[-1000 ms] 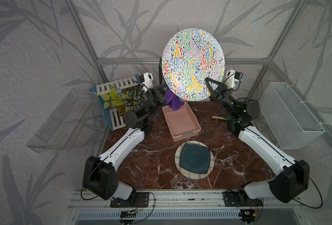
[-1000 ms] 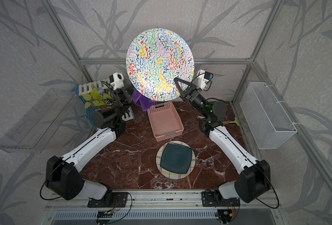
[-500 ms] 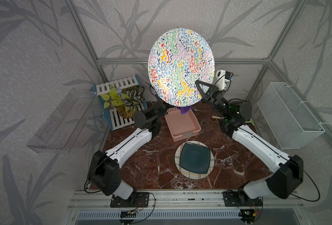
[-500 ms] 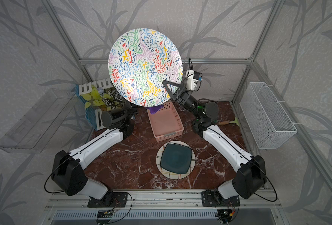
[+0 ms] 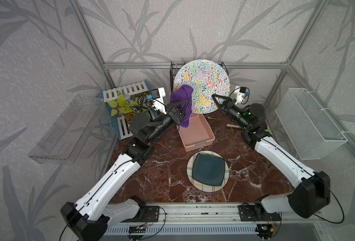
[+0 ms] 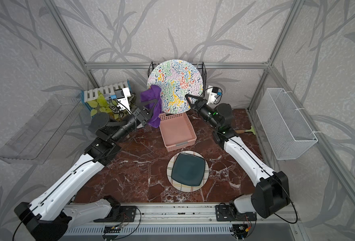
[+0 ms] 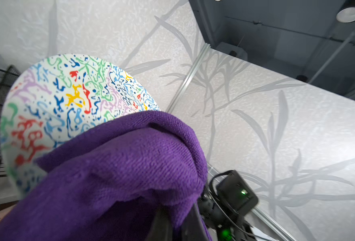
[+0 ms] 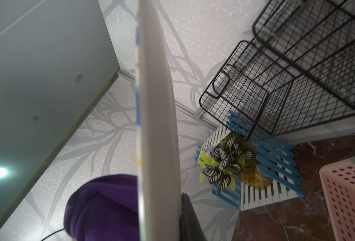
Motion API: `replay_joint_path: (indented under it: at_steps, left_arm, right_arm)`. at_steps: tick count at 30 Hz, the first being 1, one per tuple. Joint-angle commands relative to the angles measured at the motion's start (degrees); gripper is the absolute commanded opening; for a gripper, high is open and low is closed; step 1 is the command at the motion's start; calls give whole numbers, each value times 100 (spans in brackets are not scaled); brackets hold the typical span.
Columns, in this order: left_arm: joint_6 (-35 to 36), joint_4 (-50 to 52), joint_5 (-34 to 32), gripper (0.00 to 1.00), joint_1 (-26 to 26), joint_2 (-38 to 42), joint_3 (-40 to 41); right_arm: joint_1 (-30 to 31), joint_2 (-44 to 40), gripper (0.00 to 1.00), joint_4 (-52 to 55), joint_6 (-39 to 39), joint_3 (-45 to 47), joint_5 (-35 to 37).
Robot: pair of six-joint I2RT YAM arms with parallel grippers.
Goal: Wipe the wet plate dry
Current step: Wipe the plate with towel.
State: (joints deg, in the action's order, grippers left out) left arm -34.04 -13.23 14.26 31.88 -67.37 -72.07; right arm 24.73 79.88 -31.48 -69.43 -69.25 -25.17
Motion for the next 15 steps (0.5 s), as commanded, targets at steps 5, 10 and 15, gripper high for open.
replay_joint_path:
  at_steps: [5, 10, 15]
  left_arm:
    - [1700, 1708, -2841, 0, -174, -877, -285]
    - [2554, 2012, -2216, 0, -58, -1104, -519]
    - [2588, 2205, -1571, 0, 700, -1577, -533]
  right_arm:
    - [534, -595, 0, -297, 710, 226, -102]
    - [867, -793, 0, -372, 678, 520, 6]
    - [875, -629, 0, -381, 719, 152, 205]
